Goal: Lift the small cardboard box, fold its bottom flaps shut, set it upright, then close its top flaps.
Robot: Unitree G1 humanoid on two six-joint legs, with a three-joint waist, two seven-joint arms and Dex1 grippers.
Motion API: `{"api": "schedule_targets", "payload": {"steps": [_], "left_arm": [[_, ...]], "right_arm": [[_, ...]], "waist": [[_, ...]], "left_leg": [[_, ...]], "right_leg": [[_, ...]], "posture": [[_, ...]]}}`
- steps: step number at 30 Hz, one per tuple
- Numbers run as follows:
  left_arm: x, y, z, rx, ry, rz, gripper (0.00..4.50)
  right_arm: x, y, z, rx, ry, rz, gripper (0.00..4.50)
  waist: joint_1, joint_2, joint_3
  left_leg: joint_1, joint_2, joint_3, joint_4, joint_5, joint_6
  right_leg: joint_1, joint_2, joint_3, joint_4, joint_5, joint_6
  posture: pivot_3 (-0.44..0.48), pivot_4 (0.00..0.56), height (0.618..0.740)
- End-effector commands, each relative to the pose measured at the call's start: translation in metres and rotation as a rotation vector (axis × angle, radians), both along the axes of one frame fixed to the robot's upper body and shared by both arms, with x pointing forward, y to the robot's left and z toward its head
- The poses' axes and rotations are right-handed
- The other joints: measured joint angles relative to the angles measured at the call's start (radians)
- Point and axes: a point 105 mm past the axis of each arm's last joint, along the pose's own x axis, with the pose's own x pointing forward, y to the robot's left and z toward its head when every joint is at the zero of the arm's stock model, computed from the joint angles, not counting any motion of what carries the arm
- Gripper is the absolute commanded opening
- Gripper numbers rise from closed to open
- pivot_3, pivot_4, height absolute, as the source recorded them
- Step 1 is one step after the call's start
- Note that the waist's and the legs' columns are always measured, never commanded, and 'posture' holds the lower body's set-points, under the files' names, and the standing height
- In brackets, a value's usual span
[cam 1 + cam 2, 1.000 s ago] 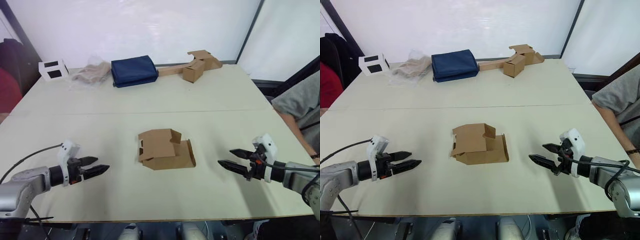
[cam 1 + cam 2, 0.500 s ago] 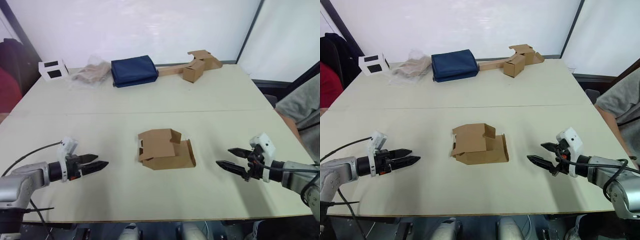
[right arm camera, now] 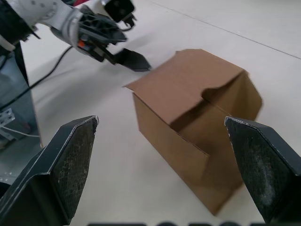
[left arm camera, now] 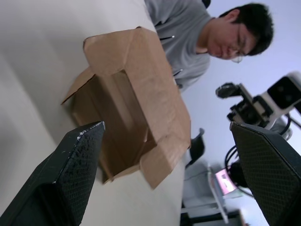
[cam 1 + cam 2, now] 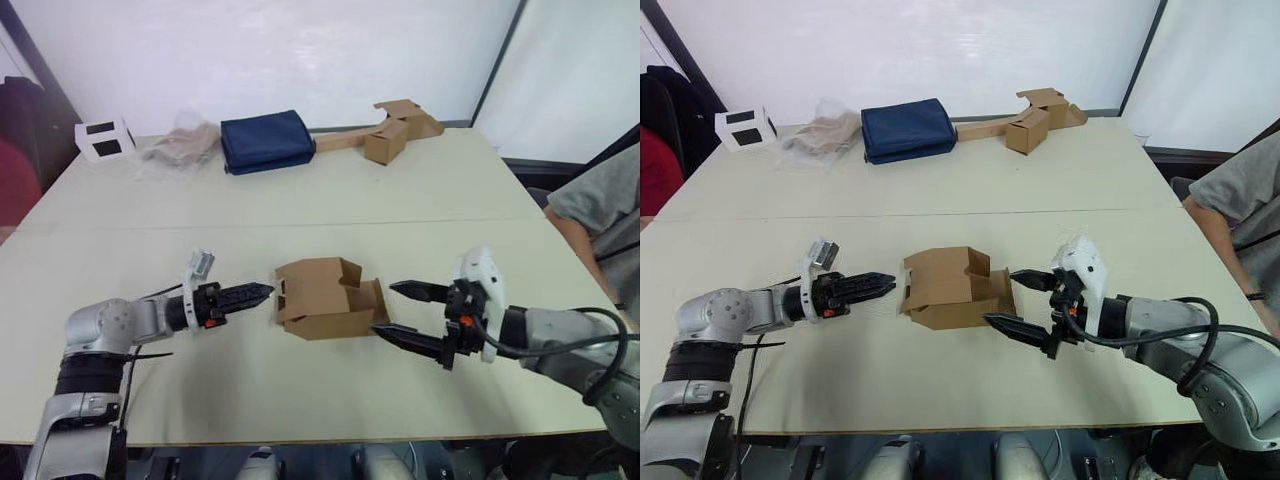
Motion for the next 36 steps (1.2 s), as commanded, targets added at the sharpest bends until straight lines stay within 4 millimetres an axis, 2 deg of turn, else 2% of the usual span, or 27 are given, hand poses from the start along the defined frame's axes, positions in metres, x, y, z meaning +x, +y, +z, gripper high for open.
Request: {"api": "schedule_targets", "payload": {"steps": [1,6,9,17,24,27,36], "left_arm": [[0.004,-0.011,0.001,-0.018,0.004,-0.036,4.4],[0.007,-0.028,0.001,-0.025,0.003,-0.087,4.4],[0.016,-0.037,0.001,-0.036,0.0,-0.083,4.4],[0.031,-0.053,0.015,-0.069,-0.035,-0.107,4.4],[0.036,-0.065,0.017,-0.077,-0.05,-0.126,4.4],[0.036,-0.068,0.019,-0.098,-0.046,-0.129,3.65],[0.032,-0.067,0.022,-0.099,-0.048,-0.157,0.11]], "right_arm": [[-0.004,0.007,0.006,0.015,-0.036,-0.001,4.5],[-0.008,0.01,0.006,0.026,-0.037,-0.006,4.5],[-0.011,0.015,0.008,0.031,-0.04,0.007,4.5],[-0.011,0.016,0.011,0.019,-0.05,-0.003,4.5],[-0.006,0.014,0.011,0.012,-0.058,-0.027,4.5],[-0.007,0.015,0.01,0.012,-0.057,-0.029,4.5],[-0.007,0.014,0.007,0.004,-0.052,-0.03,4.5]], "waist": [[0.0,0.0,0.0],[-0.001,0.0,0.0],[0.0,0.0,0.0],[-0.001,0.0,0.0],[-0.001,0.0,0.0],[-0.001,0.0,0.0],[-0.001,0.0,0.0]], "left_leg": [[0.0,0.0,0.0,0.0,0.0,0.0],[0.0,0.0,0.0,0.0,0.0,0.0],[0.0,0.0,0.0,0.0,0.0,0.0],[-0.001,0.0,0.0,0.0,0.0,0.0],[-0.001,0.0,0.0,0.0,0.0,0.0],[-0.001,0.0,0.0,0.0,0.0,0.0],[-0.001,0.0,0.0,0.0,0.0,0.0]], "right_leg": [[0.0,0.0,0.0,0.0,0.0,0.0],[0.0,0.0,0.0,0.0,0.0,0.0],[0.0,0.0,0.0,0.0,0.0,0.0],[0.0,0.0,0.0,0.0,0.0,0.0],[0.0,0.0,0.0,0.0,0.0,0.0],[0.0,0.0,0.0,0.0,0.0,0.0],[0.0,0.0,0.0,0.0,0.0,0.0]], "posture": [[0.0,0.15,0.74],[0.0,0.15,0.74],[0.0,0.15,0.74],[0.0,0.15,0.74],[0.0,0.15,0.74],[0.0,0.15,0.74],[0.0,0.15,0.74]]}}
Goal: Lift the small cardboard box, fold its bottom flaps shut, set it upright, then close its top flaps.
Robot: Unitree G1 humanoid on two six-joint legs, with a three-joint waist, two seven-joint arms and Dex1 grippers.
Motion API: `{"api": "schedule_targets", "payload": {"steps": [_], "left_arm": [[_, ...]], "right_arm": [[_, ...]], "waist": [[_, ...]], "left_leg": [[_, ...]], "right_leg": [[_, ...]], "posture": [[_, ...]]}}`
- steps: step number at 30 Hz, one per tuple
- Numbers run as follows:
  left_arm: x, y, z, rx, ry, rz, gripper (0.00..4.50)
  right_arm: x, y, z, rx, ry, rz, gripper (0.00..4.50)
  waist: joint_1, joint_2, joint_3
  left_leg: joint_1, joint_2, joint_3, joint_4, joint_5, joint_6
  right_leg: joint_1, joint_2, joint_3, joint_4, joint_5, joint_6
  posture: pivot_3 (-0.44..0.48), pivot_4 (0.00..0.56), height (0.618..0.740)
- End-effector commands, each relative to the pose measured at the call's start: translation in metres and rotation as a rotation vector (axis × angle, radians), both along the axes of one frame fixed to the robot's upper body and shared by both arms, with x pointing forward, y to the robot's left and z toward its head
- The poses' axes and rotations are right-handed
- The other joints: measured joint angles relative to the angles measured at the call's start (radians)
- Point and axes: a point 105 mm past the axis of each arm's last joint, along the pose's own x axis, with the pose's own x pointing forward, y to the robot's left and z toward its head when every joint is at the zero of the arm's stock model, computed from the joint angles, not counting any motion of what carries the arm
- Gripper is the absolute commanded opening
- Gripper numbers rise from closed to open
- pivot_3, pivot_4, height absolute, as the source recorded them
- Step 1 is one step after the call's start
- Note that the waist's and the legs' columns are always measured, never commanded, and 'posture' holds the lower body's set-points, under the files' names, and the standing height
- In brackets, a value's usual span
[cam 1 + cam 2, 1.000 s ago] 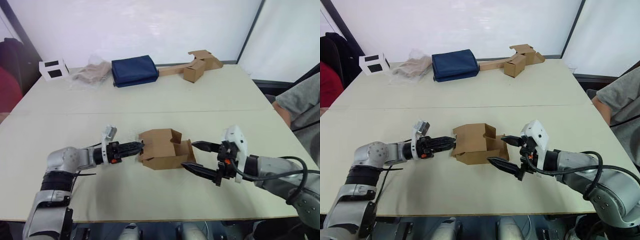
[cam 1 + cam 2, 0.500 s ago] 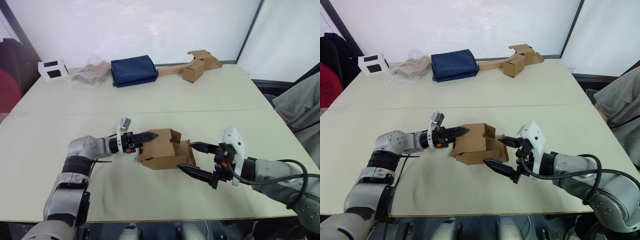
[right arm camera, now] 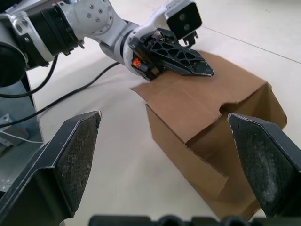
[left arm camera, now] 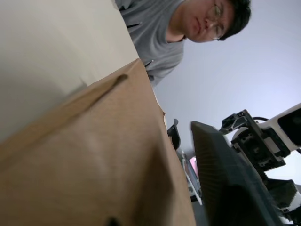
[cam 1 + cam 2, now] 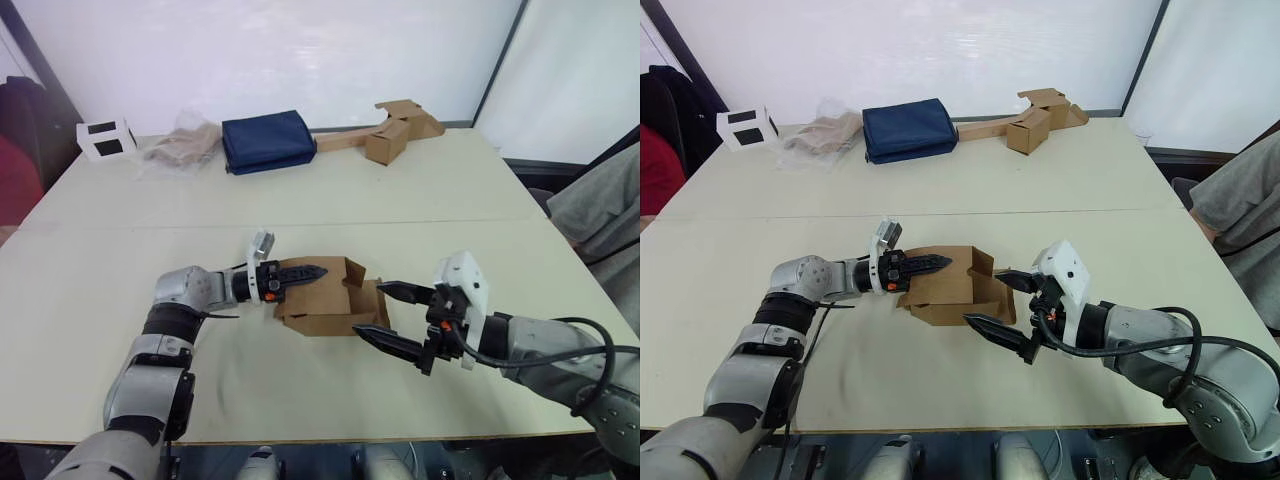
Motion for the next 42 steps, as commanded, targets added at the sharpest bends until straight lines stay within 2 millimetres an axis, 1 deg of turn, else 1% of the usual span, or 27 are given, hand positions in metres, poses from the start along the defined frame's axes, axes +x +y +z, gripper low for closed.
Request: {"api": "schedule_targets", "payload": {"steps": [1,3,5,6,9,10,12,14,15,17,18,21,22,24,26,29,34,38,42], "left_arm": [[-0.001,0.003,0.014,-0.024,-0.048,-0.014,0.05],[0.001,0.007,0.017,-0.02,-0.069,0.002,0.05],[0.004,0.011,0.025,-0.026,-0.109,0.015,0.05],[0.005,0.014,0.033,-0.034,-0.142,0.022,0.05],[0.01,0.02,0.061,-0.042,-0.28,0.046,0.05],[0.012,0.021,0.074,-0.038,-0.346,0.054,0.05],[0.013,0.022,0.099,-0.03,-0.473,0.064,0.05],[0.016,0.024,0.126,-0.041,-0.563,0.086,0.0],[0.015,0.024,0.14,-0.047,-0.61,0.089,0.0],[0.011,0.025,0.159,-0.037,-0.711,0.081,0.0],[0.01,0.026,0.165,-0.033,-0.744,0.077,0.0],[0.007,0.027,0.179,-0.02,-0.82,0.072,0.0],[0.006,0.027,0.182,-0.016,-0.842,0.069,0.0],[0.004,0.026,0.186,-0.007,-0.876,0.058,0.0],[0.001,0.024,0.19,-0.007,-0.904,0.048,0.0],[-0.003,0.022,0.193,-0.016,-0.925,0.037,0.0],[-0.005,0.019,0.19,-0.014,-0.934,0.031,0.0],[-0.007,0.019,0.191,-0.017,-0.936,0.03,0.0],[-0.01,0.019,0.191,-0.019,-0.94,0.018,0.0]], "right_arm": [[-0.002,0.001,0.005,-0.004,-0.034,0.015,4.5],[-0.001,0.0,0.006,-0.003,-0.034,0.015,4.5],[0.0,0.0,0.008,0.018,-0.038,0.01,4.5],[0.004,-0.001,0.012,0.045,-0.05,-0.008,4.5],[0.023,-0.011,0.03,0.155,-0.123,-0.116,4.5],[0.033,-0.018,0.039,0.197,-0.164,-0.178,4.5],[0.046,-0.026,0.057,0.313,-0.215,-0.253,4.5],[0.049,-0.025,0.077,0.431,-0.242,-0.235,3.99],[0.051,-0.024,0.086,0.473,-0.26,-0.232,3.83],[0.062,-0.025,0.102,0.539,-0.297,-0.266,2.98],[0.066,-0.026,0.107,0.567,-0.306,-0.281,2.75],[0.072,-0.02,0.122,0.625,-0.322,-0.247,1.47],[0.075,-0.018,0.127,0.635,-0.334,-0.237,1.15],[0.082,-0.013,0.136,0.649,-0.358,-0.232,0.11],[0.087,-0.009,0.145,0.669,-0.379,-0.23,0.04],[0.097,-0.003,0.148,0.662,-0.385,-0.245,0.04],[0.1,0.014,0.136,0.576,-0.382,-0.202,0.04],[0.097,0.024,0.127,0.536,-0.364,-0.163,0.04],[0.09,0.034,0.118,0.522,-0.334,-0.113,0.04]], "waist": [[0.0,0.0,0.0],[0.0,0.0,0.0],[0.0,0.0,0.0],[0.0,0.0,0.0],[-0.001,0.0,0.0],[-0.001,-0.001,0.0],[0.0,-0.001,0.0],[0.002,-0.001,0.0],[0.002,-0.001,0.0],[-0.002,-0.001,0.0],[-0.004,0.0,0.0],[-0.005,0.0,0.0],[-0.006,0.001,0.0],[-0.008,0.001,0.0],[-0.011,0.001,0.0],[-0.012,0.001,0.0],[-0.021,0.001,0.0],[-0.028,0.001,0.0],[-0.028,0.001,0.0]], "left_leg": [[0.0,0.0,0.0,0.0,0.0,0.0],[0.0,0.0,0.0,0.0,0.0,0.0],[0.0,0.0,0.0,0.0,0.0,0.0],[0.0,0.0,0.0,0.0,0.0,0.0],[0.0,0.0,0.0,0.0,0.0,0.0],[0.0,0.0,0.0,0.0,0.0,0.0],[0.0,0.0,0.0,0.0,0.0,0.0],[-0.001,0.0,0.0,0.0,0.0,0.0],[-0.001,0.0,0.0,0.0,0.0,0.0],[-0.002,0.0,0.0,0.0,0.0,-0.001],[-0.002,0.0,0.0,0.0,0.0,-0.001],[-0.001,0.0,0.0,-0.001,0.001,-0.001],[-0.001,0.0,0.0,-0.001,0.0,-0.001],[-0.002,0.0,0.0,-0.001,0.0,-0.001],[-0.002,0.0,0.0,-0.001,0.0,-0.001],[-0.002,0.0,0.0,-0.001,0.001,-0.001],[-0.002,0.0,0.0,-0.001,0.001,-0.001],[-0.002,0.0,0.0,-0.001,0.001,-0.001],[-0.002,0.0,0.0,-0.001,0.001,-0.001]], "right_leg": [[0.0,0.0,0.0,0.0,0.0,0.0],[0.0,0.0,0.0,0.0,0.0,0.0],[0.0,0.0,0.0,0.0,0.0,0.0],[0.0,0.0,0.0,0.0,0.0,0.0],[0.0,0.0,0.0,0.0,0.0,0.0],[0.0,0.0,0.0,0.0,0.0,0.0],[0.0,0.0,0.0,0.0,0.0,0.0],[-0.001,0.0,0.0,0.0,0.0,0.0],[-0.001,0.0,0.0,0.0,0.0,0.0],[-0.002,0.0,0.0,0.0,0.0,0.0],[-0.002,0.0,0.0,0.0,0.0,0.0],[-0.002,0.0,0.0,0.0,0.0,0.0],[-0.002,0.0,0.0,0.001,0.0,0.0],[-0.003,0.0,0.0,0.001,0.0,0.0],[-0.003,0.0,0.0,0.001,0.0,0.0],[-0.003,0.0,0.0,0.001,0.0,0.0],[-0.003,0.0,0.0,0.001,0.0,0.0],[-0.004,0.0,0.0,0.001,0.0,0.0],[-0.004,0.0,0.0,0.001,0.0,0.0]], "posture": [[0.0,0.15,0.74],[0.0,0.15,0.74],[0.0,0.15,0.74],[0.0,0.15,0.74],[0.0,0.15,0.74],[0.0,0.15,0.74],[0.0,0.15,0.74],[0.0,0.15,0.74],[0.0,0.15,0.74],[0.0,0.15,0.74],[0.0,0.15,0.74],[0.0,0.15,0.74],[0.0,0.15,0.74],[0.0,0.15,0.74],[0.0,0.15,0.74],[0.0,0.15,0.74],[0.0,0.15,0.74],[0.0,0.15,0.74],[0.0,0.15,0.74]]}}
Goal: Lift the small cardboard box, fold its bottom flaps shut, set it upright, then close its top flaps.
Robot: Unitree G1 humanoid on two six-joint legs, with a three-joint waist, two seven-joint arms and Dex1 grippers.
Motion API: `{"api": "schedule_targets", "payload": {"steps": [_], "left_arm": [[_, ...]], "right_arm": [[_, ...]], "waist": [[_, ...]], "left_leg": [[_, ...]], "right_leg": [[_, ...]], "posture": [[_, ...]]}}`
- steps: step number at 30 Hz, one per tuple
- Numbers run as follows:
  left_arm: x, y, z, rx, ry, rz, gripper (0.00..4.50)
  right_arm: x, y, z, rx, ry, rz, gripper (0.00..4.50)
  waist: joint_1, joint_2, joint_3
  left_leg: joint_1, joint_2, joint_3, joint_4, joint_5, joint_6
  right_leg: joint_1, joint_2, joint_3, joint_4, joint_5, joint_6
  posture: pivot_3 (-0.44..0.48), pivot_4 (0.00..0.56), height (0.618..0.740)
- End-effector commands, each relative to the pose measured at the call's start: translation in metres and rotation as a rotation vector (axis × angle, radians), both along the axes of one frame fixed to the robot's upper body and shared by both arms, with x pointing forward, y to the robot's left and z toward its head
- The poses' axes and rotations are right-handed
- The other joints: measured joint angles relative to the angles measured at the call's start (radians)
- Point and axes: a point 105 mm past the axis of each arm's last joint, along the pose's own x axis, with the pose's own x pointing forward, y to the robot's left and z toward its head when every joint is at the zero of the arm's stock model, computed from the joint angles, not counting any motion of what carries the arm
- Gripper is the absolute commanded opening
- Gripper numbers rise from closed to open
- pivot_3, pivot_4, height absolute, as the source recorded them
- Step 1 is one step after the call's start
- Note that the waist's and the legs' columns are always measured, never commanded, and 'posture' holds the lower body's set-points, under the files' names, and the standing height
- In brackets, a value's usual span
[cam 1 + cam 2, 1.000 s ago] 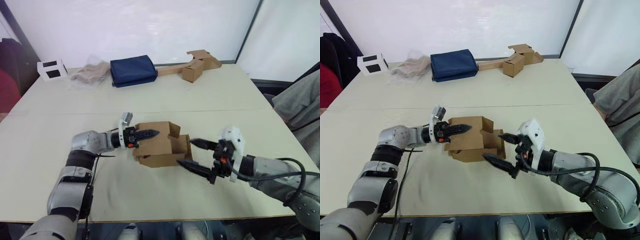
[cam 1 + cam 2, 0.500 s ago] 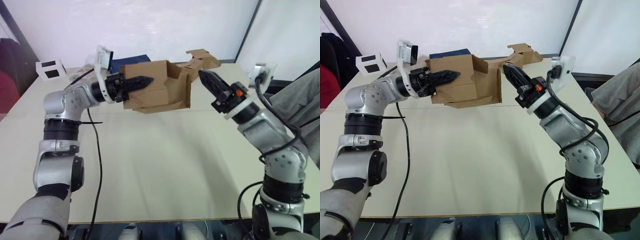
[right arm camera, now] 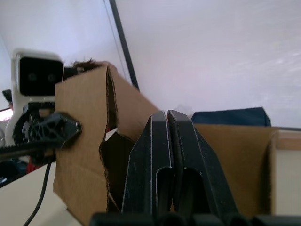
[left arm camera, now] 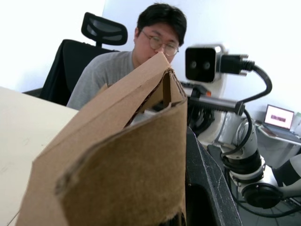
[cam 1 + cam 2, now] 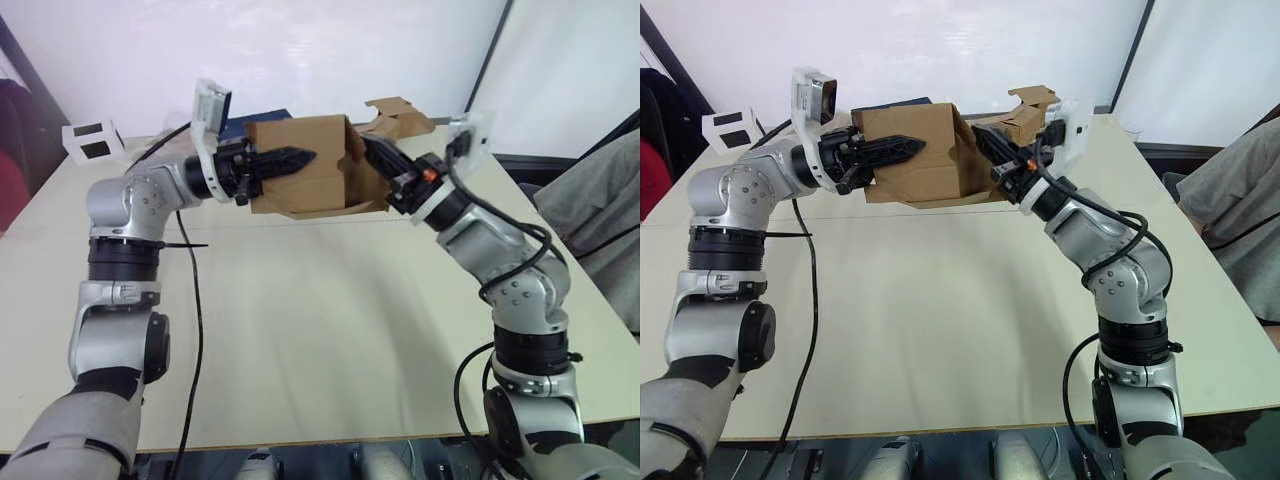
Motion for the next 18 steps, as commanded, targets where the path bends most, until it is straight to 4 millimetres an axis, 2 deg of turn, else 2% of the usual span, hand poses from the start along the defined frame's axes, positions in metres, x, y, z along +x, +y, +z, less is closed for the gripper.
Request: {"api": "schedule_targets", "payload": {"steps": [1,7,18], "left_arm": [[-0.01,0.0,0.012,-0.007,-0.055,-0.031,0.0],[-0.016,-0.004,0.006,0.022,-0.037,-0.077,0.0],[-0.023,-0.004,-0.003,0.055,-0.014,-0.126,0.0]], "right_arm": [[-0.016,0.013,0.007,-0.008,-0.052,0.068,0.04],[-0.023,0.023,0.001,-0.014,-0.042,0.113,0.04],[-0.023,0.023,0.004,-0.006,-0.05,0.118,0.04]], "waist": [[0.0,0.0,0.0],[0.001,0.0,0.0],[0.001,0.0,0.0]], "left_leg": [[0.0,0.0,0.0,0.0,0.0,0.0],[0.0,0.0,0.0,0.0,0.0,0.0],[0.0,0.0,0.0,0.0,0.0,0.0]], "right_leg": [[0.0,0.0,0.0,0.0,0.0,0.0],[0.0,0.0,0.0,0.0,0.0,0.0],[0.0,0.0,0.0,0.001,0.0,0.0]], "posture": [[0.0,0.15,0.74],[0.0,0.15,0.74],[0.0,0.15,0.74]]}}
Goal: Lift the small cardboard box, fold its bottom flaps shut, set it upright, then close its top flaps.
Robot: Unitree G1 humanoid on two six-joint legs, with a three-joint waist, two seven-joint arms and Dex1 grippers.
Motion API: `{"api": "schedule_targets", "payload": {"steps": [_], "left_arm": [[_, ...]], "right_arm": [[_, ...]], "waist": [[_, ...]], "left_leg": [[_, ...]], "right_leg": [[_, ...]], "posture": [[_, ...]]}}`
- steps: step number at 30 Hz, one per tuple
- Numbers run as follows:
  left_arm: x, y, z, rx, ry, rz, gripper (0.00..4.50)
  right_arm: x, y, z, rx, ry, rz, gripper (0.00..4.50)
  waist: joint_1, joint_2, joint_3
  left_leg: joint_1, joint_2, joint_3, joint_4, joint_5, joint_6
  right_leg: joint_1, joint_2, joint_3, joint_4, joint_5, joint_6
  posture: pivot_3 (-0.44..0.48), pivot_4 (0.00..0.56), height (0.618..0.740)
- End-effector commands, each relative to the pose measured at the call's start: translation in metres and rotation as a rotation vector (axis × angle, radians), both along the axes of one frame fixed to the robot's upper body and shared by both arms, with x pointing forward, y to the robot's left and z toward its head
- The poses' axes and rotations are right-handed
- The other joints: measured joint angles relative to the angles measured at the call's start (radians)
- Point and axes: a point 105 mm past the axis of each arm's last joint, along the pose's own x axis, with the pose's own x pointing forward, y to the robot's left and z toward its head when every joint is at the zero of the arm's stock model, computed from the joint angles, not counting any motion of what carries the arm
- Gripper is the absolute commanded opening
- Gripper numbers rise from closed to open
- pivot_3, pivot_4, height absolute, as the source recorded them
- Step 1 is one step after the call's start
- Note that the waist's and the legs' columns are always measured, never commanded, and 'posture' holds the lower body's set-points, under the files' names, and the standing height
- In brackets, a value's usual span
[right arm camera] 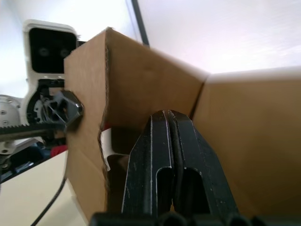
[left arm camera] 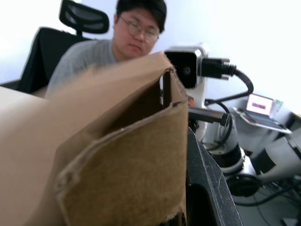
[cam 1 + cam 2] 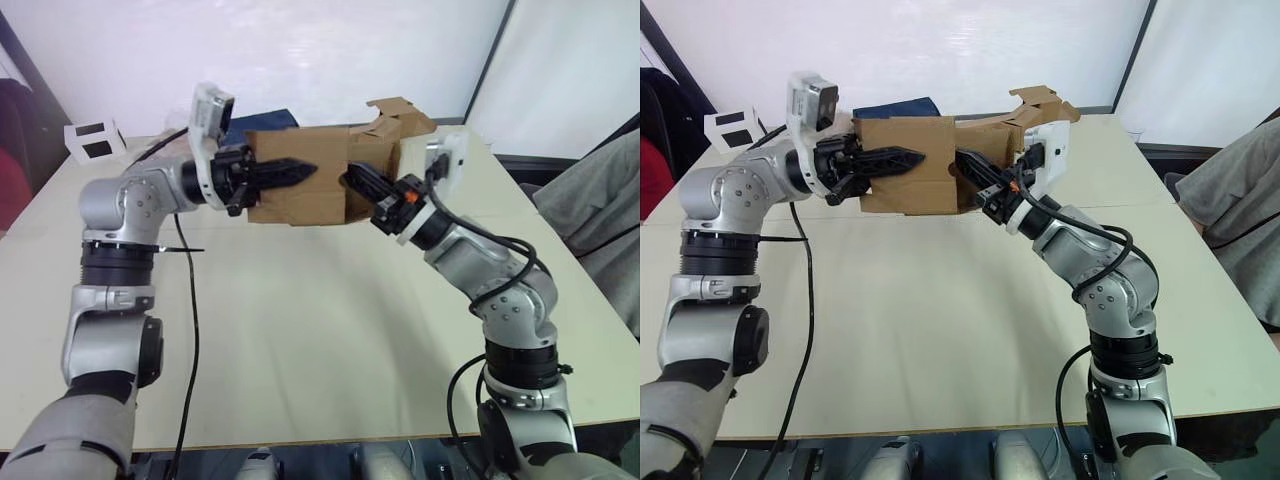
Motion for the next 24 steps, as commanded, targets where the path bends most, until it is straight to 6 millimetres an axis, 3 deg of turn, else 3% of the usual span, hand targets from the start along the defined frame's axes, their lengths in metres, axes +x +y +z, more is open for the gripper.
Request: {"api": "schedule_targets", "payload": {"steps": [1,9,14,18,24], "left_arm": [[-0.006,-0.001,0.006,-0.003,-0.035,-0.025,0.0],[0.009,0.0,0.004,-0.015,-0.047,0.066,0.0],[0.013,0.0,0.004,-0.021,-0.066,0.086,0.0],[0.013,-0.003,-0.001,0.007,-0.108,0.086,0.0],[0.008,-0.005,0.004,0.008,-0.129,0.061,0.0]], "right_arm": [[-0.011,0.005,0.015,0.011,-0.072,0.035,0.04],[-0.021,0.012,0.016,-0.005,-0.084,0.11,0.04],[-0.025,0.012,-0.001,-0.142,-0.077,0.111,0.04],[-0.017,0.003,-0.008,-0.22,-0.091,0.041,0.04],[-0.015,-0.028,-0.006,-0.261,-0.126,-0.046,0.04]], "waist": [[0.0,0.0,0.0],[0.001,0.0,0.0],[0.001,0.0,0.0],[0.001,0.0,0.0],[0.003,0.0,0.0]], "left_leg": [[0.0,0.0,0.0,0.0,0.0,0.0],[0.0,0.0,0.0,0.0,0.0,0.0],[0.0,0.0,0.0,0.0,0.0,0.0],[0.0,0.0,0.0,0.0,0.0,0.0],[0.0,0.0,0.0,0.0,0.0,0.0]], "right_leg": [[0.0,0.0,0.0,0.0,0.0,0.0],[0.0,0.0,0.0,0.0,0.0,0.0],[0.0,0.0,0.0,0.0,0.0,0.0],[0.0,0.0,0.0,0.0,0.0,0.0],[0.0,0.0,0.0,0.0,0.0,0.0]], "posture": [[0.0,0.15,0.74],[0.0,0.15,0.74],[0.0,0.15,0.74],[0.0,0.15,0.74],[0.0,0.15,0.74]]}}
